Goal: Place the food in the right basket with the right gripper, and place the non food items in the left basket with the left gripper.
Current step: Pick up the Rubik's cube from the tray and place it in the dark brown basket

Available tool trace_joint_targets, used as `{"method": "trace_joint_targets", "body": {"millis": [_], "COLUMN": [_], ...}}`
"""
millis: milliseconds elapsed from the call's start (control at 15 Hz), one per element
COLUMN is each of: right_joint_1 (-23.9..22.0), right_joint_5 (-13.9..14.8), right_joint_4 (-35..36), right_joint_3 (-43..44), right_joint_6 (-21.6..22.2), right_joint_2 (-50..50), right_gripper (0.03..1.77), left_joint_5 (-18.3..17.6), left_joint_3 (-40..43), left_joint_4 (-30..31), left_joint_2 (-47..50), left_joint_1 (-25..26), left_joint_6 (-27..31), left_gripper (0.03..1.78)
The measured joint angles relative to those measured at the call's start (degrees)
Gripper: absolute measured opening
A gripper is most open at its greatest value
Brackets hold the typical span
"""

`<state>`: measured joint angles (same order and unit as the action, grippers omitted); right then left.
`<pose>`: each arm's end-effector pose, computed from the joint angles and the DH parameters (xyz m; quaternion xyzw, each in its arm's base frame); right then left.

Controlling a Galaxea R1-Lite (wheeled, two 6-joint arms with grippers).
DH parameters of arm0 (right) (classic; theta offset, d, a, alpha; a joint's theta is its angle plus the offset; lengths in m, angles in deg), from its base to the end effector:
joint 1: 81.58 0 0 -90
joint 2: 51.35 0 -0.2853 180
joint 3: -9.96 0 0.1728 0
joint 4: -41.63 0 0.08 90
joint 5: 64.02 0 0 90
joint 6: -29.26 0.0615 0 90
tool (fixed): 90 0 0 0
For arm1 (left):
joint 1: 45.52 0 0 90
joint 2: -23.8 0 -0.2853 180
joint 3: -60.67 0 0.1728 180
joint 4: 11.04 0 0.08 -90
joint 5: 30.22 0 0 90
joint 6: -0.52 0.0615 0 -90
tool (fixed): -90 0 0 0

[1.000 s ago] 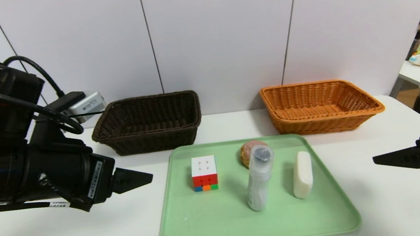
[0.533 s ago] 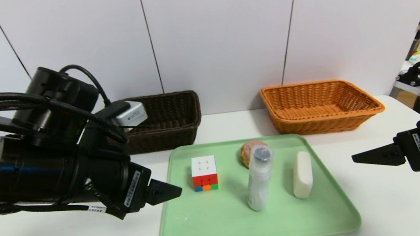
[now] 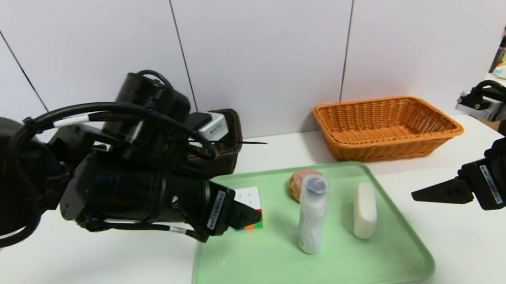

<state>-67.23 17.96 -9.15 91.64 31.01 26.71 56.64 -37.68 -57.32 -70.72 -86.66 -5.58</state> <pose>0.2006 0.0602 0.1867 -0.0084 0.4021 0.1717 0.8993 0.2231 -0.1994 0.2005 0.0718 0.3605 -0.3326 0.8685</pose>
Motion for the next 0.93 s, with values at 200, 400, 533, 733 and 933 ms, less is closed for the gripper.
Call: {"method": "trace_joint_targets", "body": {"millis": [200,400,533,733,933], "right_joint_1": [0.11,0.15,0.12,0.12,0.12], "right_joint_5": [0.04,0.26,0.28,0.37,0.34], "right_joint_4": [-0.02,0.20,1.90,2.65,2.73], "right_joint_3": [-0.94,-2.18,-2.80,-3.01,-3.06], "right_joint_6": [0.04,0.09,0.22,0.24,0.20], "right_joint_2": [0.30,0.24,-0.02,-0.24,-0.39], "right_gripper": [1.70,1.70,1.70,1.70,1.70], "left_joint_5": [4.86,7.18,11.12,13.30,16.12], "left_joint_3": [-7.36,-13.78,-18.01,-21.11,-21.69], "left_joint_4": [-4.07,-8.63,-12.37,-15.93,-15.96], "left_joint_2": [-5.24,-9.87,-13.03,-16.18,-17.69], "left_joint_1": [-2.54,-3.06,-3.12,-3.15,-3.06], "left_joint_6": [-8.39,-15.03,-18.58,-21.26,-22.03], "left_gripper": [1.69,1.69,1.69,1.69,1.69]}}
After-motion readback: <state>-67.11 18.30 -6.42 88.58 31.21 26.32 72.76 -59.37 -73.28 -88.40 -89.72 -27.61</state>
